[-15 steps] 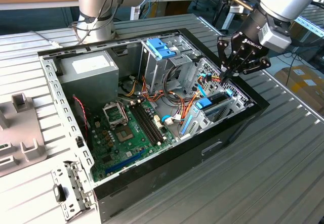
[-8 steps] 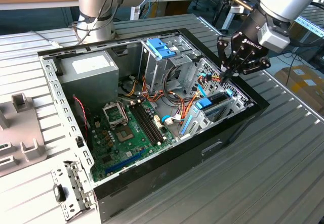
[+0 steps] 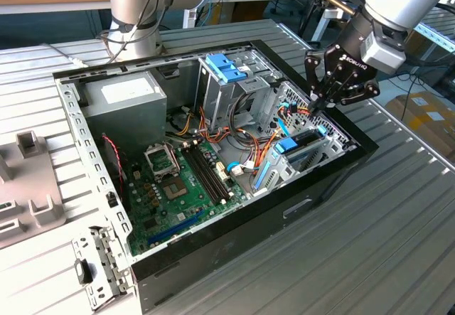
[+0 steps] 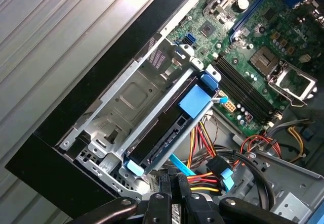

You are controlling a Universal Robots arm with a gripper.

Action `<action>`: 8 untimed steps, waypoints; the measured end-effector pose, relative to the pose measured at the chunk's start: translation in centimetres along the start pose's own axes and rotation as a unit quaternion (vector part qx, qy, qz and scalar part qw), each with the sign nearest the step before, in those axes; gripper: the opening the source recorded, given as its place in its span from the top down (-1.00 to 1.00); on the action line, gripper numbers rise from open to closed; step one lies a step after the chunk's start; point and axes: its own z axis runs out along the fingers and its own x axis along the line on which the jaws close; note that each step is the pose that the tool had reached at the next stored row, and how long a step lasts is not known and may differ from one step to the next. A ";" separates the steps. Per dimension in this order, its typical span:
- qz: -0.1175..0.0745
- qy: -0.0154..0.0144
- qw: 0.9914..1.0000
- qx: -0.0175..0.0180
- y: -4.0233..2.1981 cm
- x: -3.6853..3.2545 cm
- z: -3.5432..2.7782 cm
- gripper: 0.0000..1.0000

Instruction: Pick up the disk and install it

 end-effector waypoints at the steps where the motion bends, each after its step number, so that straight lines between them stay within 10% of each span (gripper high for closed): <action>1: 0.001 0.000 1.000 0.000 0.00 0.00 0.01 0.65; 8: 0.010 0.000 1.000 0.001 0.00 0.00 0.02 0.65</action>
